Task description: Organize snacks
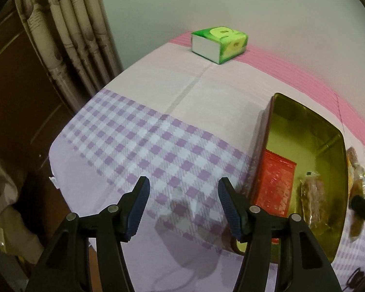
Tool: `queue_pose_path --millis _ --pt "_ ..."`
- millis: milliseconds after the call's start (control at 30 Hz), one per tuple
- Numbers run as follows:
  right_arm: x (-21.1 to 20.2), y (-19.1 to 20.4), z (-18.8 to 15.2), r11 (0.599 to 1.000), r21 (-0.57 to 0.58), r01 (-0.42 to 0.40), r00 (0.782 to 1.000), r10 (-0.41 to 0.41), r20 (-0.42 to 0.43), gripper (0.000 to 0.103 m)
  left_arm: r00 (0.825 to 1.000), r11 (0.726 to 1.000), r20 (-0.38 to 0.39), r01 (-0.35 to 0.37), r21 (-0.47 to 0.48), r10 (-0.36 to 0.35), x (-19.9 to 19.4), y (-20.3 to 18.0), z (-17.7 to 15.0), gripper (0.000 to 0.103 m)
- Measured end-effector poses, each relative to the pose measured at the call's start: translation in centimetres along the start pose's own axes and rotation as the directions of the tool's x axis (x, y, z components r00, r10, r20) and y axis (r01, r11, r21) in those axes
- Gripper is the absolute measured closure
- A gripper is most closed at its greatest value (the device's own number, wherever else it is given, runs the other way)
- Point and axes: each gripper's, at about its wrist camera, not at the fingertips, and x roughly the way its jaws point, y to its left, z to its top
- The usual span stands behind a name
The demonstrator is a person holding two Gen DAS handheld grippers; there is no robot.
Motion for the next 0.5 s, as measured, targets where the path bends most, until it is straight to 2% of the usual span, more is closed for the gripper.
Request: queue_pose_path --millis 167,500 --pt "2.7 2.1 0.3 1.000 -0.019 0.004 0.999 -0.005 -0.042 0.068 1.000 1.000 -0.014 0.007 -0.023 -0.008 0.3 0.5 0.1 0.044" --pt "5.4 3.4 0.0 1.000 -0.028 0.008 0.996 -0.011 -0.093 0.068 0.999 0.998 -0.017 0.027 -0.049 -0.028 0.7 1.0 0.3 0.044"
